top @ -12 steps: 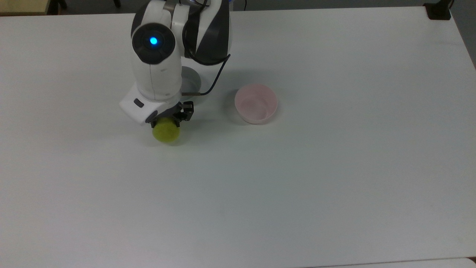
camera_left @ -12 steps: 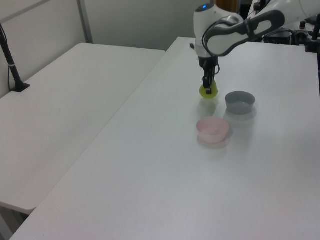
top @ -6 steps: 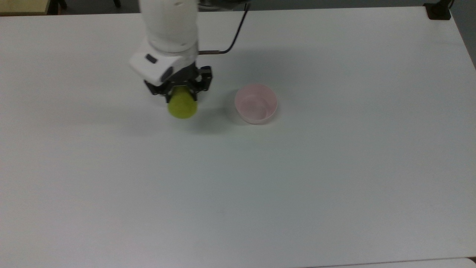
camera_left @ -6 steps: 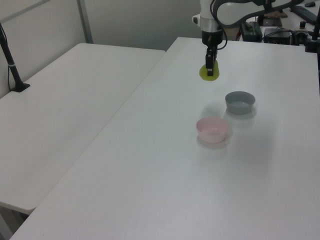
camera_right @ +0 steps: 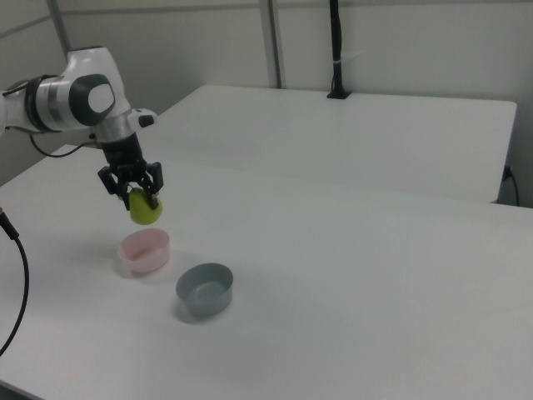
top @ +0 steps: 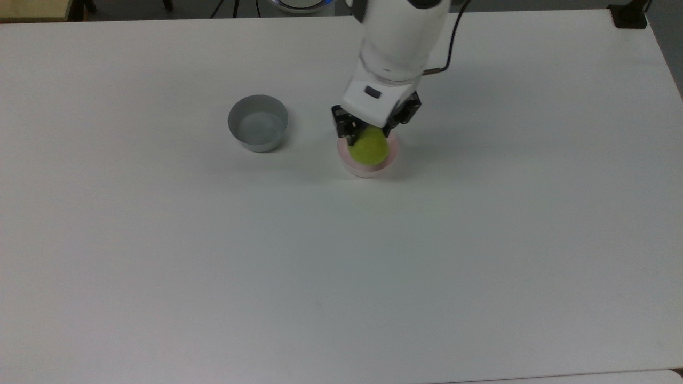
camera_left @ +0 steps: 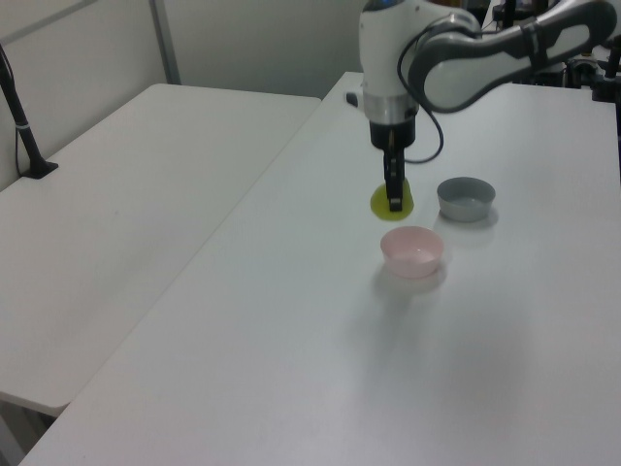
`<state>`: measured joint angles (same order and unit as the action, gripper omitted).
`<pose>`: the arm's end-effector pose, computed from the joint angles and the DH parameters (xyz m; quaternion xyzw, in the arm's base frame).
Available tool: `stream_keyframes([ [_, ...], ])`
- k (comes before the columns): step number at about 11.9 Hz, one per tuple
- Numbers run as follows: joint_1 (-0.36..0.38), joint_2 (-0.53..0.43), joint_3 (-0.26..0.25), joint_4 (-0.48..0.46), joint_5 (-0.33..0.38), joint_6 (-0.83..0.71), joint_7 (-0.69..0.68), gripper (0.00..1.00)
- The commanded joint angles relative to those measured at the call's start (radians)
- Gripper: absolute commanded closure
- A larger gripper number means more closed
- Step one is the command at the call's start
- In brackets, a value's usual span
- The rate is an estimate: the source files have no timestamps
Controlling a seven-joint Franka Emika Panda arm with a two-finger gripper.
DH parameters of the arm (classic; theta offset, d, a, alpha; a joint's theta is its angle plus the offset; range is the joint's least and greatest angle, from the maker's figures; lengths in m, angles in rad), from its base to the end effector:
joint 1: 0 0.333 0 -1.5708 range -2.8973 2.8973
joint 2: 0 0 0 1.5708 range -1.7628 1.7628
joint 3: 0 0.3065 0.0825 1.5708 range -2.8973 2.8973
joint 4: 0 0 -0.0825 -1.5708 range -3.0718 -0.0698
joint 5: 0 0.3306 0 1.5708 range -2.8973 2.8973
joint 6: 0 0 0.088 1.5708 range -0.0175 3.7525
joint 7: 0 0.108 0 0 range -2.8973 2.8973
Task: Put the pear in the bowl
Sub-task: 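Lower the pear into the pink bowl and open the gripper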
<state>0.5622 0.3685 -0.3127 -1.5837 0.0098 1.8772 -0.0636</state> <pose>0.5779 0.1724 0.4376 0.9850 0.1622 -0.0238 0.0536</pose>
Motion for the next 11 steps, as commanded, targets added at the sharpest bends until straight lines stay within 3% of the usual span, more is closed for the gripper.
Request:
stream_keyframes([
  [1, 0.033, 0.058, -0.002, -0.01, 0.007, 0.005, 0.019, 0.79],
  [4, 0.034, 0.09, -0.002, -0.021, 0.007, 0.006, 0.007, 0.66],
  [5, 0.034, 0.09, -0.002, -0.028, 0.007, 0.006, 0.005, 0.38],
  [6, 0.033, 0.087, -0.002, -0.029, 0.007, 0.003, 0.014, 0.0],
  [10, 0.022, 0.025, -0.003, -0.022, 0.007, -0.024, 0.031, 0.0],
  [11, 0.018, -0.012, -0.003, -0.015, 0.006, -0.047, 0.107, 0.0],
])
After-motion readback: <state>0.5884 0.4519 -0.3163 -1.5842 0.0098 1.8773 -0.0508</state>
